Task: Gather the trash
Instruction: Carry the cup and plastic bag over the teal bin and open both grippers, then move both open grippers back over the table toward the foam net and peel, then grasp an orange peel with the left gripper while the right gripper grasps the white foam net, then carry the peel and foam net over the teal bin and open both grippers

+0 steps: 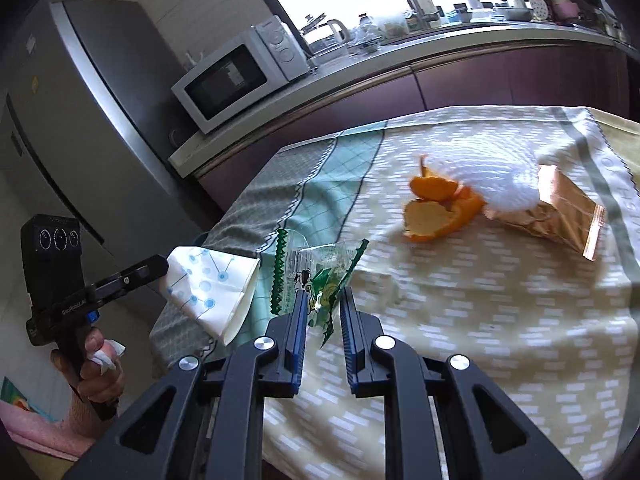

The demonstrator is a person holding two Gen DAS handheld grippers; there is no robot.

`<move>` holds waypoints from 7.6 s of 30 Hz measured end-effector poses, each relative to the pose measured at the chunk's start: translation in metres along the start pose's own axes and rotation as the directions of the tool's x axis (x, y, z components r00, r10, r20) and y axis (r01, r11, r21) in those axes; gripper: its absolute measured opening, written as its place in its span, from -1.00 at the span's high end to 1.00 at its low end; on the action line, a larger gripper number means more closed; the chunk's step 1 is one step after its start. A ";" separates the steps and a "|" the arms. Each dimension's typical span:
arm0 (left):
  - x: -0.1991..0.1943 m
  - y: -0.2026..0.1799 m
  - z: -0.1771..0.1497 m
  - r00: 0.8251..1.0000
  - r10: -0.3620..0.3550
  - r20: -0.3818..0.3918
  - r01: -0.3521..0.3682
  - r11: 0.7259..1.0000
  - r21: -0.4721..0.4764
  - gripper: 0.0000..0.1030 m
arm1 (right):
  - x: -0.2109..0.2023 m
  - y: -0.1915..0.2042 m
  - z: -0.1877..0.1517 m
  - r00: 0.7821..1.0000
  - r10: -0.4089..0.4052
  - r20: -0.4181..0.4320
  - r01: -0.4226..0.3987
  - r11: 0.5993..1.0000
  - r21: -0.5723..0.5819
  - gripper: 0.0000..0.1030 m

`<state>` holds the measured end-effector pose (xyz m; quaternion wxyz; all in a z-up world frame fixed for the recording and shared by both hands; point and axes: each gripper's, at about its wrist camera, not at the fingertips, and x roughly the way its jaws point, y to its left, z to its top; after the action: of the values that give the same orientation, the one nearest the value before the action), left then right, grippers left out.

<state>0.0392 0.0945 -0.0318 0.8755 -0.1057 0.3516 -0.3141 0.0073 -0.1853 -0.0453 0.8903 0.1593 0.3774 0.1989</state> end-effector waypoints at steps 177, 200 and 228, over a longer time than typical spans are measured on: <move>0.206 -0.104 0.016 0.962 0.014 -0.273 0.019 0.993 0.118 0.92 | -0.036 -0.070 0.061 0.971 -0.171 0.164 0.174 0.985 -0.006 0.74; 0.017 0.002 0.014 0.980 0.200 -0.018 -0.199 0.980 0.015 0.92 | 0.040 0.051 0.072 0.998 0.056 0.027 -0.048 0.971 -0.232 0.74; -0.049 0.249 -0.027 0.835 0.535 -0.129 -0.544 0.765 -0.345 0.92 | 0.255 0.240 0.063 0.948 0.030 -0.318 -0.203 0.825 -0.528 0.71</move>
<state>0.1120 0.3203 -0.1258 0.8888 -0.1588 0.4295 0.0209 0.1601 0.1357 -0.0544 0.8174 -0.1140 0.4217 0.3756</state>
